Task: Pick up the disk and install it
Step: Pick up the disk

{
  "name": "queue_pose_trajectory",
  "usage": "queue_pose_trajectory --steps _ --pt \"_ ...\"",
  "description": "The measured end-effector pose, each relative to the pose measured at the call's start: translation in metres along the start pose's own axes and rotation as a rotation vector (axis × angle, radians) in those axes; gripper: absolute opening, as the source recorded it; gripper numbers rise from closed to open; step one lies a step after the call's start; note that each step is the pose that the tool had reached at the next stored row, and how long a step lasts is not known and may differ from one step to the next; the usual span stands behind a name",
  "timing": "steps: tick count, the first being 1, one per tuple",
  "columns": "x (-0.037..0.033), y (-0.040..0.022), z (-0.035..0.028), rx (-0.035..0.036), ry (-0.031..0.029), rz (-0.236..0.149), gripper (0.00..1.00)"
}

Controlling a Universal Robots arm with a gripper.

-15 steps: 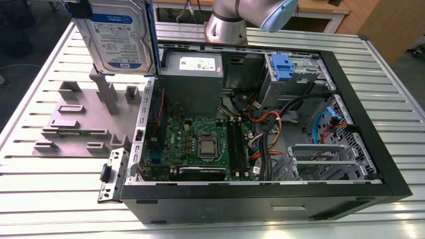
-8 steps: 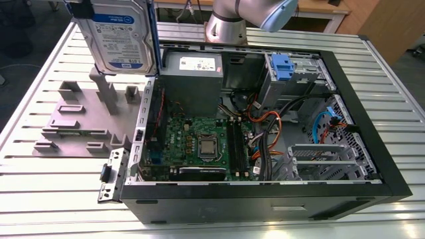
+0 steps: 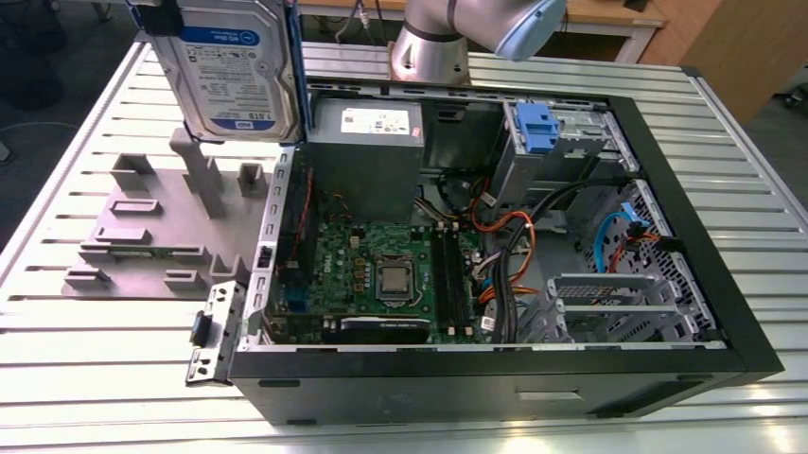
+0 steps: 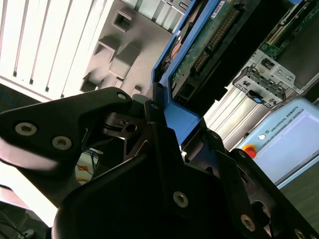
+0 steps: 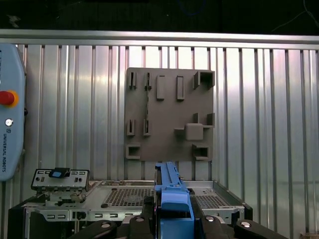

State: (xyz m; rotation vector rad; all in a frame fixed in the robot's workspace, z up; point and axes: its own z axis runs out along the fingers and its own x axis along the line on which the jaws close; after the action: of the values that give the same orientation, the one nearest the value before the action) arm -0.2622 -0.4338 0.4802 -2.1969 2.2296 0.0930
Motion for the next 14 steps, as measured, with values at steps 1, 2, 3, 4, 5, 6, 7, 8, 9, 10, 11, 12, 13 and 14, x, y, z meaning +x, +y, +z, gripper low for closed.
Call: queue_pose_trajectory --steps 1,2,3,4,5,6,7,8,9,10,11,12,13,14 --pt "0.0 -0.0001 0.0 0.0 0.0 0.0 0.36" --pt "0.0 -0.0007 0.0 0.0 0.0 0.0 0.36" --pt "0.0 -0.0012 0.0 0.0 0.0 0.0 0.36" --pt "0.0 -0.0012 0.0 0.0 0.0 0.0 0.36" --pt "0.0 -0.0012 -0.0001 0.0 0.0 0.0 0.36" --pt "0.0 -0.0012 -0.0001 -0.0001 0.0 0.0 0.36" --pt "0.0 -0.0012 -0.0001 0.0 0.0 0.0 0.36" --pt "0.0 -0.0012 0.0 0.0 0.0 0.0 0.36" --pt "0.0 -0.0012 0.0 0.0 0.0 0.0 0.36" --pt "0.0 -0.0013 0.0 0.0 0.0 0.0 0.36" --pt "0.0001 -0.0013 -0.0001 0.0 0.0001 0.0 0.36" --pt "0.0006 -0.0014 -0.0001 0.0 0.0002 0.0 0.36" --pt "0.0016 -0.0014 -0.0001 0.0 0.0007 0.0 0.36" --pt "0.0025 -0.0013 -0.0001 0.0001 0.0022 0.0 0.36"
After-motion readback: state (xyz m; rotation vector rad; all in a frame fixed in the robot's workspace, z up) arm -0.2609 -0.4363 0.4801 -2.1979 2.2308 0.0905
